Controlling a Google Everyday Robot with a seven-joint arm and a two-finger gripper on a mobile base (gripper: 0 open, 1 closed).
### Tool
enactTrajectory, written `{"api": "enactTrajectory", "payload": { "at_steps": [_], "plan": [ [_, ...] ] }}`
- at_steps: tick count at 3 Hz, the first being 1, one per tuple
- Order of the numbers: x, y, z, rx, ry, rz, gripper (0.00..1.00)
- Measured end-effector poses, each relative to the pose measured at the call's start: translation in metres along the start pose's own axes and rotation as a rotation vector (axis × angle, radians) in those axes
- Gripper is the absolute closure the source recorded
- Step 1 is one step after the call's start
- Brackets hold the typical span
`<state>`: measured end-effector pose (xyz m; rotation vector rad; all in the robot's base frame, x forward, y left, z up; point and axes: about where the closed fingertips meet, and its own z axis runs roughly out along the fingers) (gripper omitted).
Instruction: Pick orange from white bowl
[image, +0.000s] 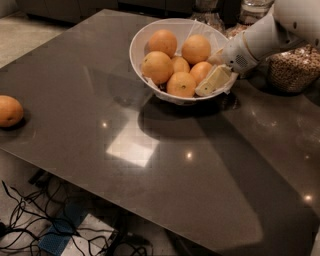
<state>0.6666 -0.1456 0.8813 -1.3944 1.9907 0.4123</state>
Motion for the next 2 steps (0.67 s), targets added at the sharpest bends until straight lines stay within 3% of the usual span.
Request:
{"api": "enactTrajectory", "payload": {
  "at_steps": [1,2],
  "plan": [
    [0.0005,0.0017,0.0051,-0.015,0.002,0.007,0.28],
    [0.0017,0.0034,0.0109,-0.029,0.006,0.015,0.41]
  ]
}}
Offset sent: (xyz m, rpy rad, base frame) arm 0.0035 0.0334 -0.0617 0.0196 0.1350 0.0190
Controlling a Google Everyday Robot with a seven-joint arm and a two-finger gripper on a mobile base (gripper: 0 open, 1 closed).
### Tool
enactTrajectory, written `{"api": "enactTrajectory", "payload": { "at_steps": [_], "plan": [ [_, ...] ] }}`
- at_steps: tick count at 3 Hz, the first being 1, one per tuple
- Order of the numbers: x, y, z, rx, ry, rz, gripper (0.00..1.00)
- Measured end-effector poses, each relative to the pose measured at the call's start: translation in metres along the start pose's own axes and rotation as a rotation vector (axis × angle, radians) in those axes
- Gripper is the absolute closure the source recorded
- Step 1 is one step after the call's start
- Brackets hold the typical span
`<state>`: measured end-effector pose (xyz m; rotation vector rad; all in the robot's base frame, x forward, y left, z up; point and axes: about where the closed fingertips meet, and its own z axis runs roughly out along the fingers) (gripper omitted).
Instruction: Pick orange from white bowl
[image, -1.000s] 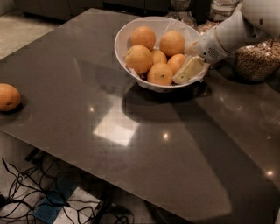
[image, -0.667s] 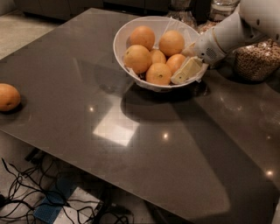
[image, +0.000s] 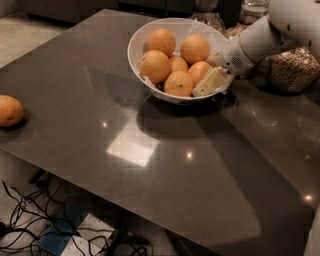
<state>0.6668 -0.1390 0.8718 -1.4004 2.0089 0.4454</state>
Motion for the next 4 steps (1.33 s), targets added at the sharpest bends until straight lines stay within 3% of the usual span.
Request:
{"api": "enactTrajectory", "payload": {
  "at_steps": [2,3,4],
  "plan": [
    [0.0004,0.0005,0.0044,-0.011,0.003,0.008,0.86],
    [0.0004,0.0005,0.0045,-0.011,0.003,0.008,1.00],
    [0.0003,0.0006,0.0045,-0.011,0.003,0.008,1.00]
  ]
}}
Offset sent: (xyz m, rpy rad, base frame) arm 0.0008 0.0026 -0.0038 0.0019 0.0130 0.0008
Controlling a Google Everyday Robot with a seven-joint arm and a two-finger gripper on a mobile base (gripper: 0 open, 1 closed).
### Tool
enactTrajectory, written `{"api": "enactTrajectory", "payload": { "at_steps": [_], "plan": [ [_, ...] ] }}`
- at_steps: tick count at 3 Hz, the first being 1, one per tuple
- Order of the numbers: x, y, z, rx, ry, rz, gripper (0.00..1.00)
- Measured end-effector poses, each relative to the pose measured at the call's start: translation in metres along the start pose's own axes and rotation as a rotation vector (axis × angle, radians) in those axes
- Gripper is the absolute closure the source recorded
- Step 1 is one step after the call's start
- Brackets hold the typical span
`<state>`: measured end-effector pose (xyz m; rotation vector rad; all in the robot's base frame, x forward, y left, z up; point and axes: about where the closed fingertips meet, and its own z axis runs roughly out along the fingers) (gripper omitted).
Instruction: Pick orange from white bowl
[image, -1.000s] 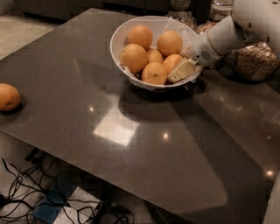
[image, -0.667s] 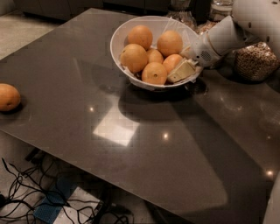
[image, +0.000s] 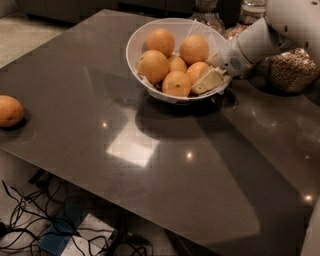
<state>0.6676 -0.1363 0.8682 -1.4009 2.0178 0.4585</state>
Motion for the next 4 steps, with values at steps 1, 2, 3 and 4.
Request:
{"api": "enactTrajectory", "payload": {
  "at_steps": [1,2,3,4],
  "plan": [
    [-0.009,0.005,-0.010,-0.012,-0.042,-0.022,1.00],
    [-0.031,0.014,-0.041,-0.036,-0.168,-0.074,1.00],
    [-0.053,0.018,-0.081,-0.009,-0.279,-0.130,1.00],
    [-0.065,0.019,-0.105,0.022,-0.331,-0.158,1.00]
  ]
}}
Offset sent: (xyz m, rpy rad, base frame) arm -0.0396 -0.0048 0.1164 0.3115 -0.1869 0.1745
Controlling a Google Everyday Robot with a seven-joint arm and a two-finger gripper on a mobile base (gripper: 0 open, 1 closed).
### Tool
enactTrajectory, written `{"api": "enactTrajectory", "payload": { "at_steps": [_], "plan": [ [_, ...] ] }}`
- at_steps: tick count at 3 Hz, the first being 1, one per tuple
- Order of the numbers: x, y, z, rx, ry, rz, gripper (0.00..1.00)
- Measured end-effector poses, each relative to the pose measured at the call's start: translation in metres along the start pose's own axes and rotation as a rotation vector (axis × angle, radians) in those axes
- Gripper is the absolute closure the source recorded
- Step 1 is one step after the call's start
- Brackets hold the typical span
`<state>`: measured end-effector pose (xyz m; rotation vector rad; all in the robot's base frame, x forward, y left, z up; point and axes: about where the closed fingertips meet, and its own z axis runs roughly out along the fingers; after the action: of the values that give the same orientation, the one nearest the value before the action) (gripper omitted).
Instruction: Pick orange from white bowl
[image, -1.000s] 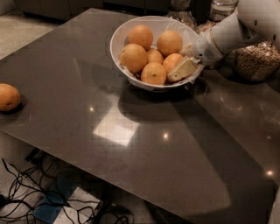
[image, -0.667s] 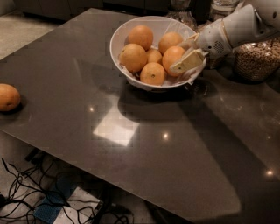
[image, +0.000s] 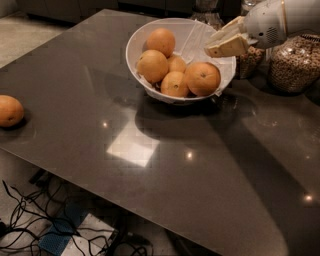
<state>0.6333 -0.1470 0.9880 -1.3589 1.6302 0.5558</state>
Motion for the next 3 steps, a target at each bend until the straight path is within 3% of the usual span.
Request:
{"api": "enactTrajectory", "payload": {
  "at_steps": [1,3],
  "plan": [
    [0.0000,0.0000,0.0001,0.000,0.000,0.000,1.00],
    [-0.0006,0.0012,0.0015,-0.007,-0.004,0.001,0.58]
  ]
}}
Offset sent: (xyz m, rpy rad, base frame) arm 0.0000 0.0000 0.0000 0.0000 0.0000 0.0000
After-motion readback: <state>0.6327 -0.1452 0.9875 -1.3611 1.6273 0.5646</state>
